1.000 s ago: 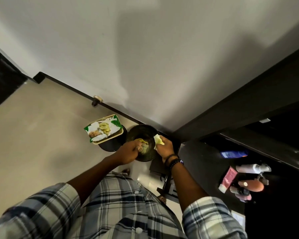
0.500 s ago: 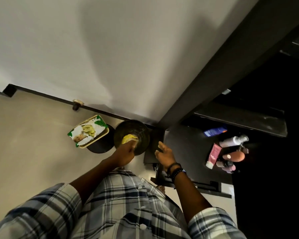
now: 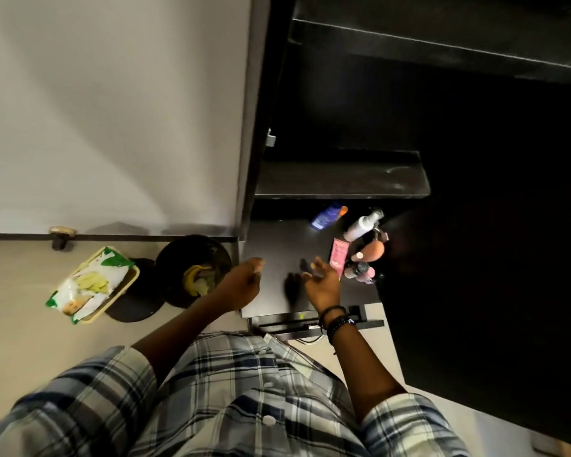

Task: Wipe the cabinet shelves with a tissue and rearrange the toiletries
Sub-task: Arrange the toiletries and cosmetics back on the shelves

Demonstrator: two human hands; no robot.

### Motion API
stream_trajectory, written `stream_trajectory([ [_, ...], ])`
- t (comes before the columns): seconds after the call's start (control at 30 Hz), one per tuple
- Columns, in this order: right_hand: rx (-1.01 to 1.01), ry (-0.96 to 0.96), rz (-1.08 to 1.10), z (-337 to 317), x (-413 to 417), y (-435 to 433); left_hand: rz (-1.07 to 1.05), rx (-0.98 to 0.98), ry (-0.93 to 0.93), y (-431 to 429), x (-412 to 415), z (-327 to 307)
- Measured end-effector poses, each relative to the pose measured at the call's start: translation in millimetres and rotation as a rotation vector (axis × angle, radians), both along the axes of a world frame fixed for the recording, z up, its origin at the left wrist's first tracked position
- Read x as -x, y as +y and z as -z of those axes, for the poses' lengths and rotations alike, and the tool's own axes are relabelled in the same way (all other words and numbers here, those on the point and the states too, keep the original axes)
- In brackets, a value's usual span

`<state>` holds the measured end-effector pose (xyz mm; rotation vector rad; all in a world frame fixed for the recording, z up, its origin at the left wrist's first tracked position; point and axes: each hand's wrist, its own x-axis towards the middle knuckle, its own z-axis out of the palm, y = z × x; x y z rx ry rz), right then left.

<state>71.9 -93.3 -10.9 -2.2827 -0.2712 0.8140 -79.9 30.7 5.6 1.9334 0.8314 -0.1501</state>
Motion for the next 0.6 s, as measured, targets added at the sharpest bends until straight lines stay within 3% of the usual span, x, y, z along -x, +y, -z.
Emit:
stream_trajectory([
  [0.23, -0.089, -0.222, 0.220, -8, -59, -26, 0.083, -0.113, 0.021, -22, -69, 3],
  [0.33, -0.096, -0.295, 0.169, -14, -74, -23, 0.044, -0.162, -0.008, -24, -99, -6],
  [0.47, -0.143, -0.375, 0.077, -17, -95, -15, 0.146, -0.273, -0.101, -18, -134, 0],
  [0.6, -0.114, -0.397, 0.052, -13, -110, -18, 0.177, -0.368, -0.048, -14, -172, -12],
])
